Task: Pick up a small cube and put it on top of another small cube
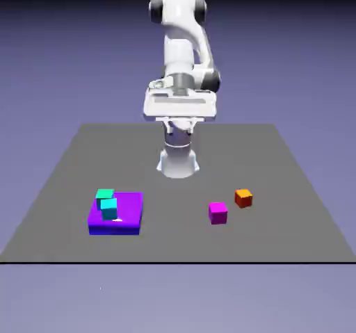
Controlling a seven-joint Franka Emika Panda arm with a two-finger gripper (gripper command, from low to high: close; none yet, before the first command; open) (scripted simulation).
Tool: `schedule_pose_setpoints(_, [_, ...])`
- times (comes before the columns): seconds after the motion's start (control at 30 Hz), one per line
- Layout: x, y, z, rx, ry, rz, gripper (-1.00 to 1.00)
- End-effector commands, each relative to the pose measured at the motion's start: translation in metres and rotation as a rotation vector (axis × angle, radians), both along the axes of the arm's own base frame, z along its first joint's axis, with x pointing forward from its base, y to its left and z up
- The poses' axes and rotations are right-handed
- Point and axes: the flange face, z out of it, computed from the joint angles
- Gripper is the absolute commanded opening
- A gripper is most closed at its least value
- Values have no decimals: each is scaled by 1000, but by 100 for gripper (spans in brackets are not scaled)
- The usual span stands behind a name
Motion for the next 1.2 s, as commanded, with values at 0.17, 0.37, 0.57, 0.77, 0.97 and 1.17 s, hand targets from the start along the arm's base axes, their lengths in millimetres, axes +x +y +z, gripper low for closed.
schedule_pose_setpoints(0.17, [16, 48, -86, 28, 332, 41, 0])
schedule_pose_setpoints(0.37, [6, 95, -174, -1, 662, 63, 0])
schedule_pose_setpoints(0.57, [-22, 129, -247, -72, 934, 63, 0])
schedule_pose_setpoints(0.77, [-30, 129, -307, -72, 934, 63, 0])
schedule_pose_setpoints(0.97, [-25, 129, -280, -72, 934, 64, -100])
schedule_pose_setpoints(1.17, [20, 66, -227, 17, 937, -117, -100])
